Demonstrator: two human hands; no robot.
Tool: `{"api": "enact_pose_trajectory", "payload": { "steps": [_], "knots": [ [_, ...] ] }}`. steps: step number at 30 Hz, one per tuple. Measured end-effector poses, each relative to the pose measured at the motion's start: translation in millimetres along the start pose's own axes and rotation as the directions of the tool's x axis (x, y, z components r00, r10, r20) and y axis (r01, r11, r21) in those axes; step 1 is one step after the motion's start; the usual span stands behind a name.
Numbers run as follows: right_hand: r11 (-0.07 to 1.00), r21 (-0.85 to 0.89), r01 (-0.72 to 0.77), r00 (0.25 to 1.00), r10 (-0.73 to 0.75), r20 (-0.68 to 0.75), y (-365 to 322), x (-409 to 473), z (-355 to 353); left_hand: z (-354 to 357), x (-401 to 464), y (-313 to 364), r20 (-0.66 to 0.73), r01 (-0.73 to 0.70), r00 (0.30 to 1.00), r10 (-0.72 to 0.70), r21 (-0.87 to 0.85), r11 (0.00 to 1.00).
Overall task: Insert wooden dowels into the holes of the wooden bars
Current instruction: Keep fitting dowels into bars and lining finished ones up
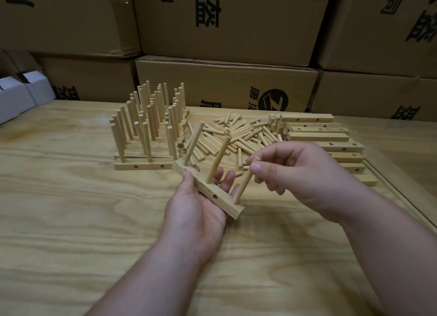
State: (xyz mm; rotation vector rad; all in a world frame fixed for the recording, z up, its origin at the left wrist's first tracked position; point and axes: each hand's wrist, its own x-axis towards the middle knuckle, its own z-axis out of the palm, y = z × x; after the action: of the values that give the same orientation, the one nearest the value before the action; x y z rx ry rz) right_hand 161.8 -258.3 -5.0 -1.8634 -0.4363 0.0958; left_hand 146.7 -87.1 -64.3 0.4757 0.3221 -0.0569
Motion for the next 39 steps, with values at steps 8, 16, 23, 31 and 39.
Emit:
{"api": "enact_pose_trajectory", "payload": {
  "steps": [8,16,23,31,39],
  "knots": [
    [0.994,-0.099,-0.047,0.996,0.054,0.067,5.3,-1.6,10.1,-1.7,2.4,0.0,-0.005,-0.01,1.0,0.01,-0.012,1.0],
    [0.998,-0.042,-0.047,0.998,0.044,-0.051,4.7,0.5,14.4,-1.6,2.9,-2.4,0.008,-0.031,1.0,0.03,0.06,0.998],
    [0.984,-0.145,-0.107,0.994,0.111,0.024,3.6,-0.7,-2.2,-0.9,2.8,-2.9,-0.011,-0.061,0.998,0.062,0.015,0.998],
    [0.922,-0.352,-0.159,0.976,0.2,0.083,1.7,-2.0,-7.7,-2.0,3.3,-3.1,-0.008,-0.072,0.997,0.073,0.024,0.997],
    [0.911,-0.378,-0.163,0.976,0.206,0.075,-2.5,-3.0,-7.3,-4.0,1.1,-8.4,0.092,-0.128,0.989,0.113,0.18,0.975]
  ]
}}
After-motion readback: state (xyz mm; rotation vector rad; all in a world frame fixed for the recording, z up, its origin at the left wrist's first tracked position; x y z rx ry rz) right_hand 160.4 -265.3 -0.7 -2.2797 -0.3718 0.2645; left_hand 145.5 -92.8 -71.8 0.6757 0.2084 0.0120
